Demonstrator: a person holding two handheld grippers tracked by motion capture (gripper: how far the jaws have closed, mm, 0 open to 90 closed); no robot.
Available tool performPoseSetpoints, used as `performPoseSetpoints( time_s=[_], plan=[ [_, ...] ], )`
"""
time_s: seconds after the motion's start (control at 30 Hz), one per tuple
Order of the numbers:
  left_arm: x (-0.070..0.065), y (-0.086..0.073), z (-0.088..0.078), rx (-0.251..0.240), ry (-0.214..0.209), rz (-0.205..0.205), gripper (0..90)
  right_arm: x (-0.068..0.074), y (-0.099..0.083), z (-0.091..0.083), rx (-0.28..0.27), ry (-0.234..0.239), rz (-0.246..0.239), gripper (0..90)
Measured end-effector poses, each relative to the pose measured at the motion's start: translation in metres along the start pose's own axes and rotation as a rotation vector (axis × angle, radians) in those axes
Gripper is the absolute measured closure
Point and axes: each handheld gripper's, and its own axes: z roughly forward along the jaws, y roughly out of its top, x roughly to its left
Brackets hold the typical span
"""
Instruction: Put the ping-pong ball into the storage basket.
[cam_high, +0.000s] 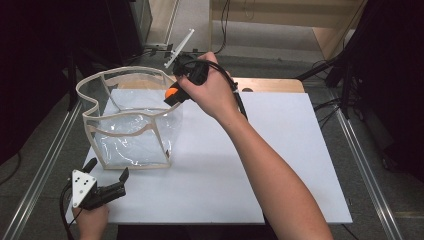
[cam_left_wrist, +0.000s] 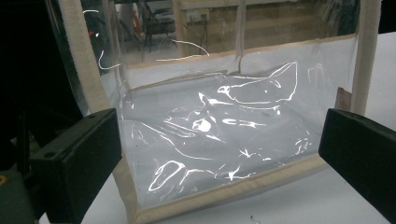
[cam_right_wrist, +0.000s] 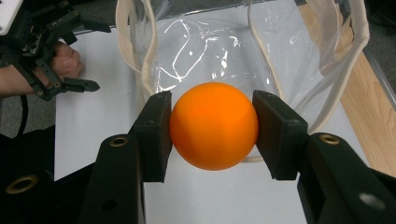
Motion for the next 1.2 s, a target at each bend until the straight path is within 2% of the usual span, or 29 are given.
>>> performPoseSetpoints(
  time_s=[0.67,1.2],
  plan=[
    [0.0,0.0,0.0,-0.002,0.0,-0.003,0.0,-0.005,0.004,0.012,-0.005,-0.055,0.017,47.8],
    [0.0,0.0,0.0,-0.005,-0.001,-0.005,0.0,-0.01,0.005,0.028,0.042,-0.086,0.027,47.8]
  ],
)
